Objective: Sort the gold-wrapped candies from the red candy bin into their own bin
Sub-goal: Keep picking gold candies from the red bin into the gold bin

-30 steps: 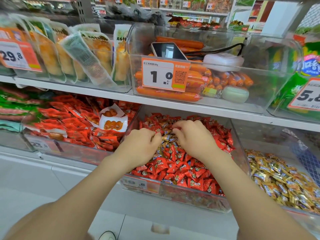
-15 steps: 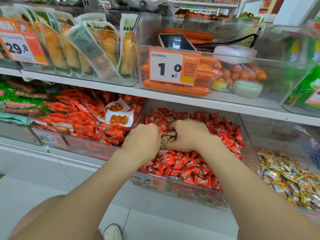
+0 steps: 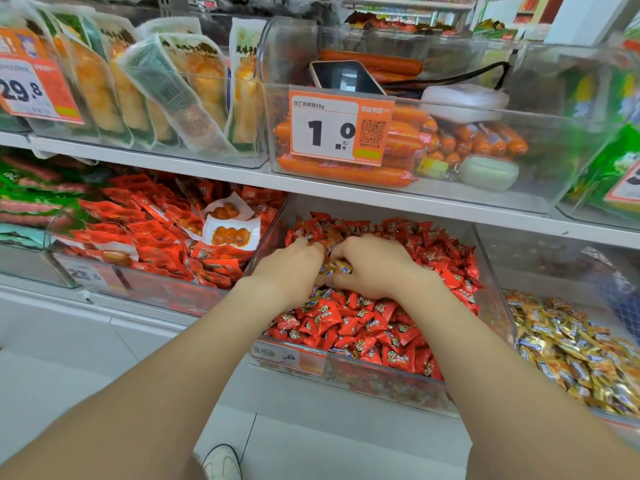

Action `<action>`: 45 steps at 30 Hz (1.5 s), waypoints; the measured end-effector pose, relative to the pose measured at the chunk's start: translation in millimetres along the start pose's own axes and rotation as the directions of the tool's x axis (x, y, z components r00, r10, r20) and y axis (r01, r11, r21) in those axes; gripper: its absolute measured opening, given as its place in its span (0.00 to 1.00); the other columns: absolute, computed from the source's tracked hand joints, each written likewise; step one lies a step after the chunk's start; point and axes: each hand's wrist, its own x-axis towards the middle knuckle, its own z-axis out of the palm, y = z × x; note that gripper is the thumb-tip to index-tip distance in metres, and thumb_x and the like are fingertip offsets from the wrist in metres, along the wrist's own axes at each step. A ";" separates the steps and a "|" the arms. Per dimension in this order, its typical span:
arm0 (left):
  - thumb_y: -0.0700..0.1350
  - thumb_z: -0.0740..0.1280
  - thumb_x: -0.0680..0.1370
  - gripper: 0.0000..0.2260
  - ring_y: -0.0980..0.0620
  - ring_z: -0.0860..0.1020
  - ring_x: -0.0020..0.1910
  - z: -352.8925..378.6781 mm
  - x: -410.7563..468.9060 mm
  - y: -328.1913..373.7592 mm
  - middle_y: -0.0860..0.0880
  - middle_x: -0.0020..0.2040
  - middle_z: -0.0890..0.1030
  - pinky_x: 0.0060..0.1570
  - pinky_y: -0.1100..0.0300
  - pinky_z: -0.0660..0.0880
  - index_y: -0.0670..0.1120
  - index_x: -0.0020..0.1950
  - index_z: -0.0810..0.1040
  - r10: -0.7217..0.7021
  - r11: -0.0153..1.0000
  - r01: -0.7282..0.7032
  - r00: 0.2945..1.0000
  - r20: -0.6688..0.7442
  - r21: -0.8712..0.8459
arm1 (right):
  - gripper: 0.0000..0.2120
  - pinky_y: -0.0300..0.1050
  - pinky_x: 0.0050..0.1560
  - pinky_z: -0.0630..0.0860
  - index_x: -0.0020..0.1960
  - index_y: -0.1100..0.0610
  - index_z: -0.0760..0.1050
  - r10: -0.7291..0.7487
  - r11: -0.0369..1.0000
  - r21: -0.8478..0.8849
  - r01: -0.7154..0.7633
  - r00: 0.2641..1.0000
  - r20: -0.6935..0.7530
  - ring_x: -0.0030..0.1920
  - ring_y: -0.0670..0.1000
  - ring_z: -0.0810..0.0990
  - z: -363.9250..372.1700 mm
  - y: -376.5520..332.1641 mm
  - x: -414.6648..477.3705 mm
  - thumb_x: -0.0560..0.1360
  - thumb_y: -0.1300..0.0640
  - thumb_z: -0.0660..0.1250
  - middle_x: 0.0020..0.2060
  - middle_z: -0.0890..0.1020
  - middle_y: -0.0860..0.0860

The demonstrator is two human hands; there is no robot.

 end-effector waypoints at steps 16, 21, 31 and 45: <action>0.48 0.65 0.86 0.06 0.50 0.75 0.33 -36.0 -32.2 39.3 0.49 0.46 0.84 0.31 0.58 0.73 0.46 0.58 0.77 -0.032 0.505 0.035 0.999 0.022 -0.863 | 0.16 0.48 0.32 0.59 0.45 0.54 0.80 0.139 0.554 0.832 0.016 0.984 -0.111 0.32 0.54 0.63 -29.2 38.4 -92.3 0.83 0.42 0.67 0.29 0.69 0.53; 0.50 0.66 0.85 0.04 0.52 0.79 0.34 -17.8 -26.7 54.9 0.51 0.42 0.84 0.37 0.55 0.77 0.52 0.51 0.76 -0.159 0.722 0.032 0.980 -0.120 -0.691 | 0.19 0.36 0.26 0.61 0.46 0.57 0.80 0.329 0.393 0.909 -0.140 0.944 0.003 0.29 0.49 0.63 -36.3 51.9 -134.9 0.81 0.41 0.70 0.31 0.70 0.51; 0.52 0.65 0.85 0.01 0.56 0.75 0.35 -17.9 -53.7 162.2 0.52 0.40 0.81 0.39 0.60 0.70 0.56 0.55 0.74 0.135 0.754 -0.290 0.946 -0.293 -0.590 | 0.15 0.38 0.24 0.62 0.42 0.51 0.75 0.521 0.201 0.944 -0.261 0.845 0.123 0.28 0.47 0.67 -35.6 132.3 -218.8 0.83 0.43 0.67 0.31 0.72 0.48; 0.49 0.64 0.84 0.17 0.43 0.74 0.66 37.1 20.3 328.2 0.44 0.62 0.80 0.61 0.51 0.72 0.45 0.71 0.74 0.397 0.855 -0.351 0.917 0.046 -0.382 | 0.26 0.42 0.56 0.82 0.67 0.44 0.80 0.608 0.645 0.623 -0.441 0.791 -0.069 0.56 0.44 0.84 21.8 246.6 -311.5 0.76 0.68 0.66 0.53 0.86 0.43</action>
